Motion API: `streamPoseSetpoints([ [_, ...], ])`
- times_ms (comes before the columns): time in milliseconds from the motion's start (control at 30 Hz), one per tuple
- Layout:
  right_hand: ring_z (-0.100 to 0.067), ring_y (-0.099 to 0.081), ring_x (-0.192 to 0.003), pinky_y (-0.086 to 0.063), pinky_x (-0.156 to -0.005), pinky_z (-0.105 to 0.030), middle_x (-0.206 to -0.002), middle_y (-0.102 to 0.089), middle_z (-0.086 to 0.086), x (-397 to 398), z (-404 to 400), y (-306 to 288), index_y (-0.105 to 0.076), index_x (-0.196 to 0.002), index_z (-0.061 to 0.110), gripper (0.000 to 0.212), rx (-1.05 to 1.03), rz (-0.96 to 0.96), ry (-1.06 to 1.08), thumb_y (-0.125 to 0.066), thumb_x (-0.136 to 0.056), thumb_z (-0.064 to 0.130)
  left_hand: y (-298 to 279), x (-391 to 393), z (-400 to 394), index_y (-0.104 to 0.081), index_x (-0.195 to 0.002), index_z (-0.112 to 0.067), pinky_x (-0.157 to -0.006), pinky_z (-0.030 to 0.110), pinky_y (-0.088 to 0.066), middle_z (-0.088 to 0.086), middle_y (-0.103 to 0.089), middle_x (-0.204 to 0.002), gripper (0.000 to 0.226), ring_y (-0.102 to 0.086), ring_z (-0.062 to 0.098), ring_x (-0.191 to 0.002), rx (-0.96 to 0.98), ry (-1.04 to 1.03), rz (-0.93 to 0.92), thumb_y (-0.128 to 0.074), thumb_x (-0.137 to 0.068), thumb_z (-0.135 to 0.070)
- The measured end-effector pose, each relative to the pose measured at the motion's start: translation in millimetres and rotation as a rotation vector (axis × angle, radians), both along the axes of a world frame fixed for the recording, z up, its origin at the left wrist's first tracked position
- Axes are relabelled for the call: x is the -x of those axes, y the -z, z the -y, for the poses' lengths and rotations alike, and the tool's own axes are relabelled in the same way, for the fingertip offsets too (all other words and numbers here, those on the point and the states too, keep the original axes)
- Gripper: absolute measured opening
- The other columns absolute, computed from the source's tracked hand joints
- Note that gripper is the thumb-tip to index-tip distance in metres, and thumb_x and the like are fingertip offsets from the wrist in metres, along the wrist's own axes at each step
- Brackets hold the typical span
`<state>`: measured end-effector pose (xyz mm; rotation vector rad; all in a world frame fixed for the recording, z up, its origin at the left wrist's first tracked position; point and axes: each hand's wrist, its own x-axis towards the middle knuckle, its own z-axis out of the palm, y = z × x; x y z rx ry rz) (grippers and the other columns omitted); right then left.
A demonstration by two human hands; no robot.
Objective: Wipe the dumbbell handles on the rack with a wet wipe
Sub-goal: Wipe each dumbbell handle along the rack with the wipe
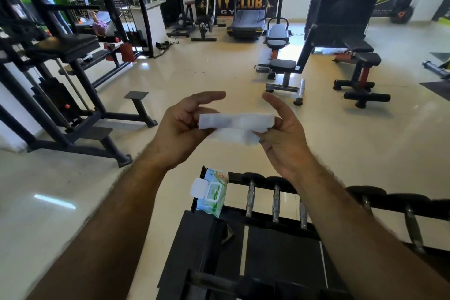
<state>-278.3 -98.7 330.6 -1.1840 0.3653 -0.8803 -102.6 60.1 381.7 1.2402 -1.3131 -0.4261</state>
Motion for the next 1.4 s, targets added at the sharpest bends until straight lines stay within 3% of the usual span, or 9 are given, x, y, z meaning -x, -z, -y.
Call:
streamPoseSetpoints([
  [167,-0.023,-0.076,-0.105,-0.058,-0.088,-0.025,-0.071,-0.071,-0.003,6,2,-6,-0.06,-0.141,0.024,0.09,-0.041,0.058,-0.002,-0.034,-0.082,-0.039,1,-7,2,-0.059,-0.133,0.0,-0.103,0.052,-0.056,0.009,-0.077,-0.083,0.072,-0.071,0.032,-0.116,0.039,0.064,0.081,-0.04,-0.077,0.04],
  [367,-0.023,-0.074,-0.096,-0.053,-0.105,-0.036,-0.074,-0.071,-0.004,10,7,-17,-0.058,-0.145,0.021,0.093,0.106,0.02,-0.048,-0.038,-0.074,-0.035,-12,-17,11,-0.045,-0.15,0.0,-0.116,0.056,-0.044,0.016,-0.053,-0.155,0.073,-0.05,0.037,-0.144,-0.166,0.326,-0.233,-0.045,-0.078,0.011],
  [533,-0.027,-0.075,-0.102,-0.06,-0.097,-0.041,-0.093,-0.077,-0.008,12,19,-38,-0.061,-0.142,0.019,0.084,0.273,-0.091,-0.104,-0.046,-0.077,-0.032,-20,-1,37,-0.075,-0.116,-0.007,-0.09,0.046,-0.063,0.011,-0.078,-0.108,0.025,-0.073,0.031,-0.102,-0.531,0.202,0.155,-0.078,-0.094,-0.016],
  [633,-0.02,-0.069,-0.123,-0.06,-0.102,-0.042,-0.124,-0.075,0.004,14,27,-32,-0.066,-0.136,0.019,0.071,0.229,-0.286,0.177,-0.054,-0.082,-0.027,-9,4,39,-0.078,-0.101,0.001,-0.074,0.038,-0.06,0.013,-0.077,-0.092,0.017,-0.07,0.025,-0.082,-0.526,0.06,-0.087,-0.082,-0.087,-0.008],
  [733,-0.005,-0.063,-0.122,-0.055,-0.106,-0.038,-0.122,-0.07,0.018,20,13,-5,-0.071,-0.117,0.028,0.053,0.337,-0.361,0.521,-0.062,-0.087,-0.014,7,9,37,-0.076,-0.102,0.0,-0.072,0.036,-0.059,0.011,-0.077,-0.09,0.018,-0.07,0.022,-0.081,-0.544,-0.053,-0.262,-0.083,-0.085,-0.005],
  [867,-0.013,-0.075,-0.105,-0.062,-0.096,-0.041,-0.11,-0.08,0.01,16,-7,20,-0.078,-0.118,0.031,0.026,0.491,-0.41,0.177,-0.081,-0.097,0.016,22,13,37,-0.054,-0.131,-0.011,-0.083,0.041,-0.062,0.019,-0.078,-0.107,0.046,-0.076,0.031,-0.098,-0.599,0.06,-0.324,-0.071,-0.092,0.006],
  [1000,-0.022,-0.076,-0.102,-0.064,-0.088,-0.039,-0.105,-0.081,0.002,13,-19,30,-0.082,-0.113,0.022,0.018,0.236,-0.429,0.088,-0.08,-0.096,0.015,26,14,38,-0.047,-0.133,-0.02,-0.087,0.041,-0.061,0.016,-0.078,-0.109,0.05,-0.076,0.029,-0.102,-0.583,0.128,-0.229,-0.068,-0.095,0.004],
  [1167,-0.026,-0.077,-0.1,-0.063,-0.083,-0.034,-0.104,-0.082,-0.007,14,-28,30,-0.079,-0.107,0.016,0.015,-0.132,-0.326,0.107,-0.071,-0.101,0.004,42,13,42,-0.071,-0.101,-0.029,-0.068,0.033,-0.057,-0.005,-0.072,-0.082,0.029,-0.065,0.011,-0.071,-0.54,-0.236,0.223,-0.089,-0.079,-0.034],
  [1400,-0.028,-0.079,-0.089,-0.063,-0.076,-0.037,-0.101,-0.078,-0.014,14,-21,62,-0.068,-0.109,0.007,0.015,-0.272,-0.426,0.023,-0.077,-0.097,0.006,95,18,31,-0.071,-0.102,0.005,-0.065,0.028,-0.056,0.016,-0.074,-0.092,0.019,-0.068,0.022,-0.077,-0.567,-0.03,-0.463,-0.073,-0.096,-0.013],
])
